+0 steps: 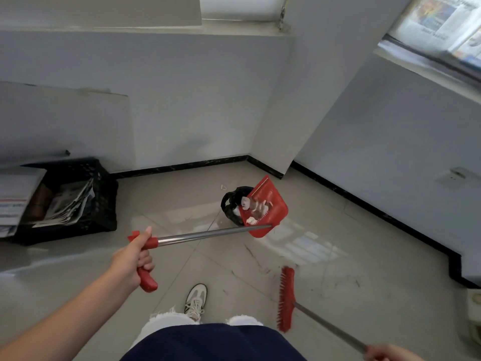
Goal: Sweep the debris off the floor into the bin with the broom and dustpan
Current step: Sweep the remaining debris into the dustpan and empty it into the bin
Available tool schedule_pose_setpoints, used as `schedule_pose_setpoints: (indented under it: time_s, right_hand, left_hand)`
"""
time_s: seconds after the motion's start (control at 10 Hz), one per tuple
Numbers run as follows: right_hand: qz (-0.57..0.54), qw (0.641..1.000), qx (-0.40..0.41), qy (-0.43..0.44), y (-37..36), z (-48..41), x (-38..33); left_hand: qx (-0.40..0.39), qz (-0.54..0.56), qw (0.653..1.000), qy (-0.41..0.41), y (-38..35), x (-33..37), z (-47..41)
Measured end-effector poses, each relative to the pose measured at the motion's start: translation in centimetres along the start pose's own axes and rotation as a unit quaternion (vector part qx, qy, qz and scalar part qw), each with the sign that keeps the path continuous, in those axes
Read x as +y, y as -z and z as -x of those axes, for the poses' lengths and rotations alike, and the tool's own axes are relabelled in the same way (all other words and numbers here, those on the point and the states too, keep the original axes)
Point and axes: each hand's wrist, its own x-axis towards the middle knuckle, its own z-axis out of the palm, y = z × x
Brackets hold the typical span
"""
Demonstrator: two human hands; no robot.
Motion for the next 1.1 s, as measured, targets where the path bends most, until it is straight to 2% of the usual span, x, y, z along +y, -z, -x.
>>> schedule_pose_setpoints:
  time_s: [0.1,0.2,0.3,0.4,0.5,0.7,0.9,1.1]
  right_hand:
    - [0.107,0.993,0.052,-0.001,-18.7,-4.2,3.6]
    - [0.020,0.992,-0.054,-0.113,-23.3,-3.5,4.6]
    - [0.070,0.993,-0.010,-0.093,-24.2,-3.6,4.0]
    - [0.081,0.994,0.024,-0.070,-24.3,-3.1,3.4]
    - [0.074,0.995,0.028,-0.058,-24.7,-3.0,2.6]
    - [0.070,0.996,0.037,-0.045,-25.2,-3.1,1.5]
    - [0.056,0.996,0.022,-0.065,-24.7,-3.5,1.7]
    - [0.050,0.993,0.003,-0.107,-24.0,-4.2,2.2]
  left_hand:
    - [0.022,0.062,0.997,0.040,0.7,-3.2,-1.7]
    - [0.043,0.087,0.993,0.072,1.1,-4.8,-1.8]
    - [0.137,-0.021,0.987,0.082,1.6,-6.7,-1.7]
    - [0.196,-0.156,0.966,0.061,1.9,-7.6,-1.8]
    - [0.165,-0.177,0.966,0.091,1.8,-7.9,-1.6]
    - [0.099,-0.056,0.972,0.207,1.8,-7.2,-1.5]
    - [0.094,-0.024,0.962,0.256,4.0,-6.7,-0.9]
    - [0.079,-0.032,0.960,0.268,6.6,-7.1,0.9]
